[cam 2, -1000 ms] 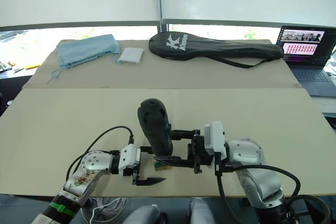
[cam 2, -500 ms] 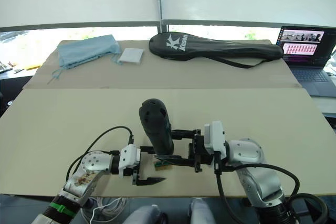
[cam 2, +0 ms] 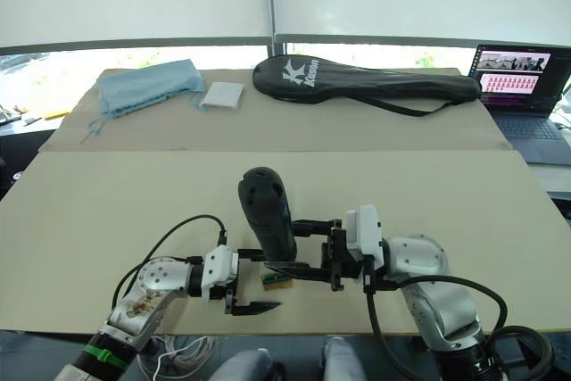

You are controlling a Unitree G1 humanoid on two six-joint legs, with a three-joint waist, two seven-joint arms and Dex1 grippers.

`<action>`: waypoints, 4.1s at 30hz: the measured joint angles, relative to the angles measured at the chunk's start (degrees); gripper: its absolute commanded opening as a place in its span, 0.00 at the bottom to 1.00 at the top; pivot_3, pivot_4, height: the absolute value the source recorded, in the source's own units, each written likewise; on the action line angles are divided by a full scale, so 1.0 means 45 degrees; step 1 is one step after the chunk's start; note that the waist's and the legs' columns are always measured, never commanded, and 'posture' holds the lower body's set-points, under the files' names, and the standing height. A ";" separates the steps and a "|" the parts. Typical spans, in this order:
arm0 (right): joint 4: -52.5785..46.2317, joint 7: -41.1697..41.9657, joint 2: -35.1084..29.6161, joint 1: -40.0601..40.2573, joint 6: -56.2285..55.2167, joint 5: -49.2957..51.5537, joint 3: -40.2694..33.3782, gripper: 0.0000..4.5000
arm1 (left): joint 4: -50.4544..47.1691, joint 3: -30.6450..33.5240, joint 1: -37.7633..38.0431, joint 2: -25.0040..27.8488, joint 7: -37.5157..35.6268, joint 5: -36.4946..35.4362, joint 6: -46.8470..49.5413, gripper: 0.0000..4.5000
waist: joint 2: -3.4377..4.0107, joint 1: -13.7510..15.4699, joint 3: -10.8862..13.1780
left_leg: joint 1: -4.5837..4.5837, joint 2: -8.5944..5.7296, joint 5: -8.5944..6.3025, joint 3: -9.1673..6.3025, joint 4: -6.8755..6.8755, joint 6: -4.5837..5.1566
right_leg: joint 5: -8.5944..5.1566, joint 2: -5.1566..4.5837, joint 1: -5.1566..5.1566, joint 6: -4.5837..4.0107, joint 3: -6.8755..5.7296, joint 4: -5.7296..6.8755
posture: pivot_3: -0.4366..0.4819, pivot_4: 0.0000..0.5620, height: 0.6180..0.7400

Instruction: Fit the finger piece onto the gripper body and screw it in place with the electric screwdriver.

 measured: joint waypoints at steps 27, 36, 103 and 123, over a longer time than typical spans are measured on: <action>0.0135 -0.0078 0.0128 -0.0222 0.0000 -0.0255 0.0135 0.42 | -0.0165 0.0024 0.0096 0.0003 0.0167 0.0000 0.0065 1.00 | 0.0000 -0.0016 0.0000 | 0.0000 0.0001 0.0000 -0.0001 -0.0002 0.0000 | 0.0000 0.0000 -0.0001 0.0001 0.0000 -0.0001 | 0.48 0.27 1.00; 0.0156 -0.0076 0.0127 -0.0221 0.0000 -0.0258 0.0189 0.42 | -0.0181 0.0023 0.0089 0.0003 0.0195 -0.0001 0.0118 1.00 | 0.0000 -0.0012 0.0000 | 0.0000 0.0001 0.0000 0.0000 -0.0003 0.0000 | -0.0001 0.0000 0.0000 0.0001 0.0000 -0.0001 | 0.48 0.27 1.00; -0.0055 -0.0311 -0.0153 -0.0128 0.0058 -0.0040 0.0404 0.42 | -0.0715 0.0033 0.0109 0.0031 0.0429 0.0000 0.1184 1.00 | -0.0001 0.0000 0.0001 | -0.0004 0.0001 -0.0001 0.0000 -0.0004 0.0001 | -0.0002 -0.0001 -0.0002 0.0003 0.0005 -0.0004 | 0.48 0.27 1.00; -0.0054 -0.0299 -0.0181 -0.0117 0.0057 -0.0001 0.0404 0.42 | -0.0690 0.0031 0.0115 0.0030 0.0419 0.0001 0.1114 1.00 | -0.0001 0.0001 0.0001 | -0.0004 0.0001 -0.0001 0.0000 -0.0004 0.0001 | -0.0002 0.0000 -0.0002 0.0003 0.0004 -0.0004 | 0.48 0.27 1.00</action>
